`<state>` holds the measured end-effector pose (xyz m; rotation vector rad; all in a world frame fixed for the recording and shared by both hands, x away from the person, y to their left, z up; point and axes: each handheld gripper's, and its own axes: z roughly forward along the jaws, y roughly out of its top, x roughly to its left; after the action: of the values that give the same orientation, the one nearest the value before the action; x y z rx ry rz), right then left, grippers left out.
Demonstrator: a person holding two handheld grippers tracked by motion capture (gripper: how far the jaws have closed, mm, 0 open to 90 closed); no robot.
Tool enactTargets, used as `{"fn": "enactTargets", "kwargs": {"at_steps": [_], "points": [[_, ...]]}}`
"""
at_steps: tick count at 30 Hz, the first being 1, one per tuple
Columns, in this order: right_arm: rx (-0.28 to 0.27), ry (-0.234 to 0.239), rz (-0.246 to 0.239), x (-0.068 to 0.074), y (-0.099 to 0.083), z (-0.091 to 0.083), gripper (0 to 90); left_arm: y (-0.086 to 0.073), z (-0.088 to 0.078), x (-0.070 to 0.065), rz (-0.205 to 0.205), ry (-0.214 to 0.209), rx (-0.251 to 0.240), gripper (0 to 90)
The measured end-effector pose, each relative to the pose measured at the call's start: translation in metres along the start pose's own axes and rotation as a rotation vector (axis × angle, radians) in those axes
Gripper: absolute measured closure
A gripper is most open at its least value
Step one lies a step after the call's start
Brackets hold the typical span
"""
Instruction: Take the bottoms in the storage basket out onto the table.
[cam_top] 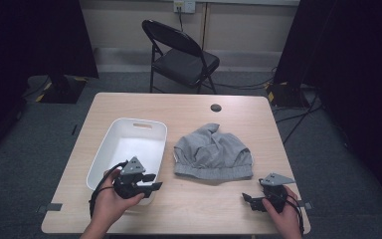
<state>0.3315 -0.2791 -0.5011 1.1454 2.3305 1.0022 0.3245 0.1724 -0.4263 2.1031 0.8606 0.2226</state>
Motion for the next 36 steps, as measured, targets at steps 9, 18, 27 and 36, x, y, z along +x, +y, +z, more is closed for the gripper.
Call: {"fn": "enactTargets", "kwargs": {"at_steps": [9, 18, 27, 36], "points": [[0.000, 0.000, -0.001, 0.000, 0.000, 0.000, 11.8, 0.001, -0.001, -0.002, -0.047, 0.017, 0.017, 63.5], [0.000, 0.000, 0.000, 0.000, 0.000, 0.000, 11.8, 0.003, 0.002, 0.005, -0.011, 0.066, -0.014, 66.8], [0.000, 0.000, 0.000, 0.000, 0.000, 0.000, 11.8, 0.006, 0.004, 0.014, -0.007, 0.092, -0.037, 67.4], [0.000, 0.000, 0.000, 0.000, 0.000, 0.000, 11.8, 0.008, 0.007, 0.022, -0.019, 0.112, -0.047, 67.5]]}}
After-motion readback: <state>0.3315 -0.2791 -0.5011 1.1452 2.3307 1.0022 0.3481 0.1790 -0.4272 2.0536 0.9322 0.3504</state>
